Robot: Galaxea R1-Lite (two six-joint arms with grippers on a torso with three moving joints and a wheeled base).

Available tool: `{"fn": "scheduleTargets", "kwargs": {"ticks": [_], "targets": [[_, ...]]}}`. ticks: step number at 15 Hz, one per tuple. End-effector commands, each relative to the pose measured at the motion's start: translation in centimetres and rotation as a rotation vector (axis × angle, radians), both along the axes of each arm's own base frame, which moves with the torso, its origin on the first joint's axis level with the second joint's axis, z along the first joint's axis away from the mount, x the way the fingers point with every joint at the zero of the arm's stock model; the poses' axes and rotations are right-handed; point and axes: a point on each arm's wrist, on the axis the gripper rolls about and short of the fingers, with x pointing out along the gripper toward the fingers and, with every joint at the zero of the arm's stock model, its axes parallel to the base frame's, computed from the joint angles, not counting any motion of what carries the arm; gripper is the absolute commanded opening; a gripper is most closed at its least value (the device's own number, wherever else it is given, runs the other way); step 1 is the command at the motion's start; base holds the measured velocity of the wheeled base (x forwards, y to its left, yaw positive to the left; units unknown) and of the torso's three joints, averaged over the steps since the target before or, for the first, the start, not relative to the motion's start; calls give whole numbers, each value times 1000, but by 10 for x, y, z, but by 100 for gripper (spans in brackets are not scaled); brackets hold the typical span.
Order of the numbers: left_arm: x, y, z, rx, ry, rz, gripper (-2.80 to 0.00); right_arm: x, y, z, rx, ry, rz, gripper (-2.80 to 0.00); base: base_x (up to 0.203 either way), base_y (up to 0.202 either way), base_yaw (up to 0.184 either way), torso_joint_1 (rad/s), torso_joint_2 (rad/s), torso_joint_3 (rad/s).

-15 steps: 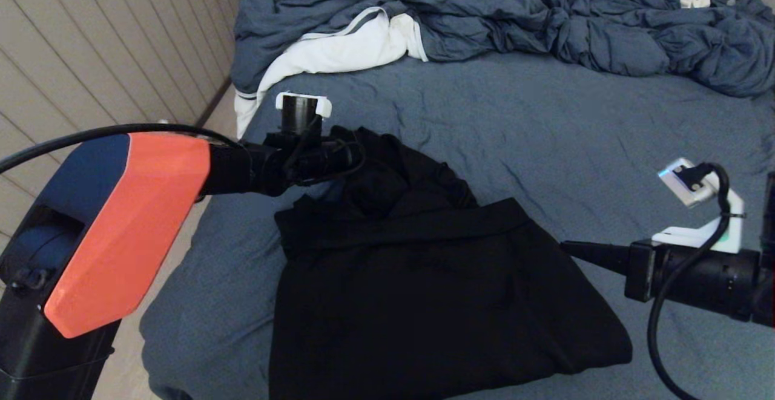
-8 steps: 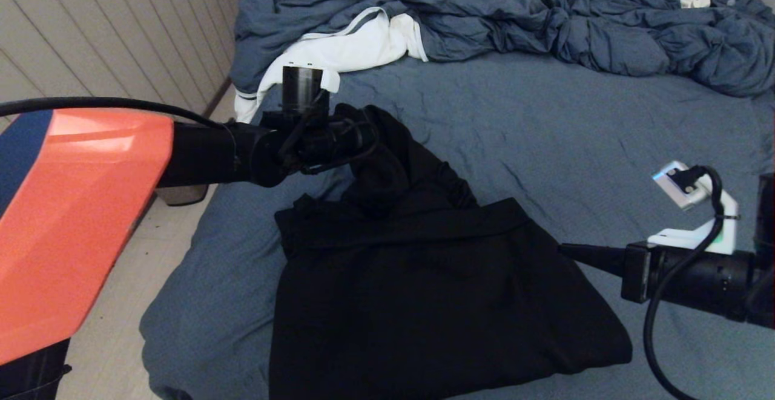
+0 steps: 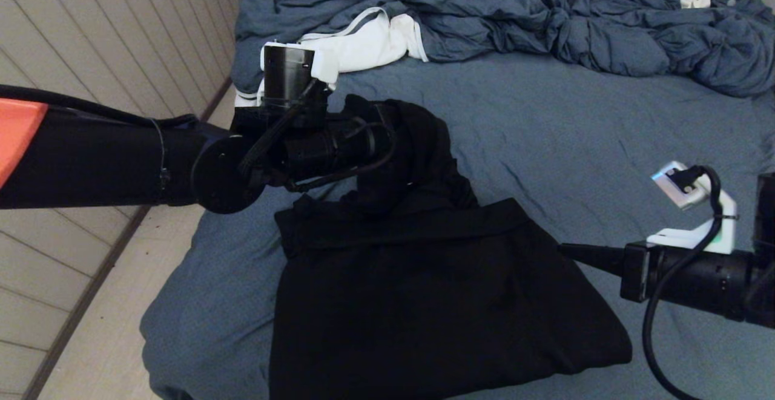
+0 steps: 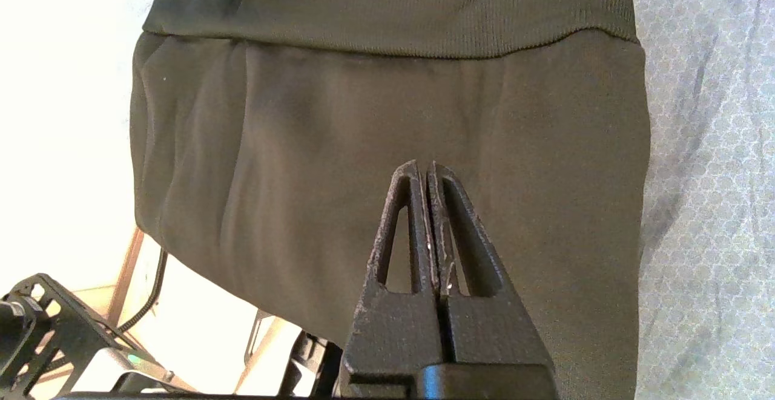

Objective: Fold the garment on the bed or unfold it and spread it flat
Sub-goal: Fold the black sweatshirt

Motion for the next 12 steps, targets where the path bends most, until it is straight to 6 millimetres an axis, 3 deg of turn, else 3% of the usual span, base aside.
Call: {"fn": "scheduleTargets", "kwargs": {"ticks": [1,7,9,12], "targets": [[-19,9,1,-3,4,-15,-280,1,0,0,2,2,4,-280,0,0,0,0,0,0],[-61,4,-59,79,100,-101,-280,5,1,-5,-2,21,3,-280,0,0,0,0,0,0],[-81,-2,-71,93,109,-155,-280,6,1,-6,-3,27,4,-280,0,0,0,0,0,0],[-95,-4,-82,109,122,-180,-280,9,1,-9,-6,42,2,-280,0,0,0,0,0,0]]}}
